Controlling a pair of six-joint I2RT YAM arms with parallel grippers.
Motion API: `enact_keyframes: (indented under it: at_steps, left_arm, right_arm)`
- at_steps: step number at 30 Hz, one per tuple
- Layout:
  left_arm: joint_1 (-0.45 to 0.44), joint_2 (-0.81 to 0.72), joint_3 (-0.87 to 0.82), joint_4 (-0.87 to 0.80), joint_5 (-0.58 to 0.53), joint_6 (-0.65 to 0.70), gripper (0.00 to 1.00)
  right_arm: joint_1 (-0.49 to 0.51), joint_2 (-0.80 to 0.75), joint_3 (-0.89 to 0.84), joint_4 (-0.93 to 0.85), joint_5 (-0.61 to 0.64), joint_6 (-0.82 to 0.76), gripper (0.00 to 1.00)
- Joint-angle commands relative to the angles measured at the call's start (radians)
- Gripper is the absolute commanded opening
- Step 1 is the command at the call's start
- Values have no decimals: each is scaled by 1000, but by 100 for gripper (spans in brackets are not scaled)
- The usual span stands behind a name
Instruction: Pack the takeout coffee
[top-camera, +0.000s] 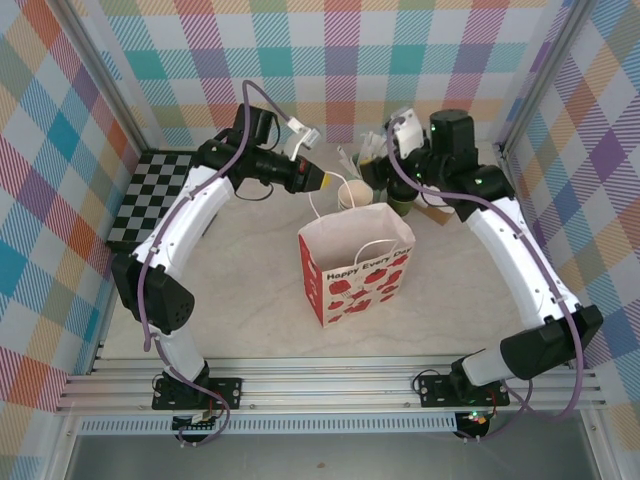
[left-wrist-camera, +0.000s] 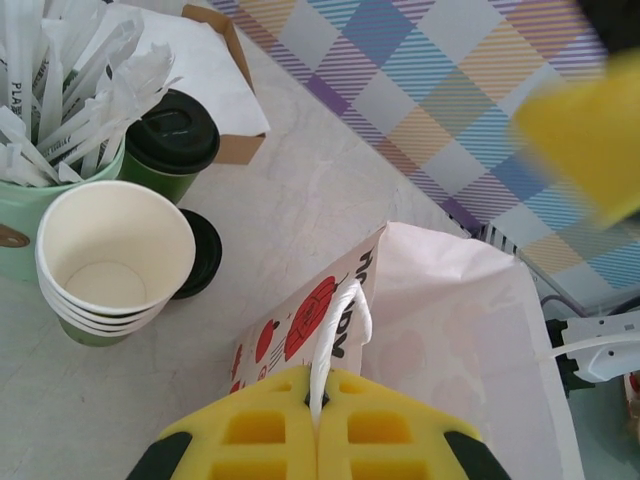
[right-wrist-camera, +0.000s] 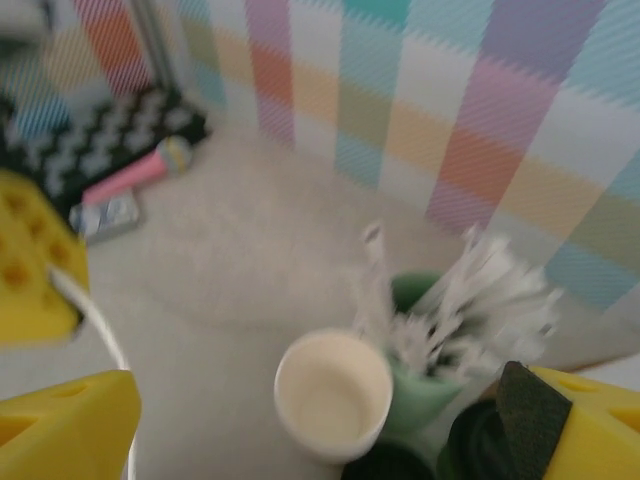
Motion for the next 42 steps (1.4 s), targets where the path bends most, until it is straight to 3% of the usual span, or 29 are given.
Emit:
enact_keyframes:
  at_steps: [1, 12, 18, 22, 31, 38, 42]
  left_arm:
    - [8, 14, 42, -30, 27, 36, 0]
    - [8, 41, 84, -53, 62, 55, 0]
    - [8, 56, 110, -64, 92, 57, 1]
    - [7, 56, 113, -47, 64, 39, 1]
    - [7, 62, 132, 0, 57, -43, 2]
    - [7, 70, 139, -1, 50, -75, 3]
    - [8, 78, 160, -3, 55, -87, 4]
  right_arm:
    - [-3, 8, 16, -263, -91, -152, 93]
    - [-8, 183, 188, -588, -132, -413, 92]
    - [-7, 292, 297, -614, -144, -464, 91]
    - [0, 355, 359, -628, -227, -474, 89]
    - [41, 353, 325, -644, -208, -500, 74]
    - [61, 301, 284, -607, -213, -486, 53]
    - [72, 288, 274, -618, -191, -490, 46]
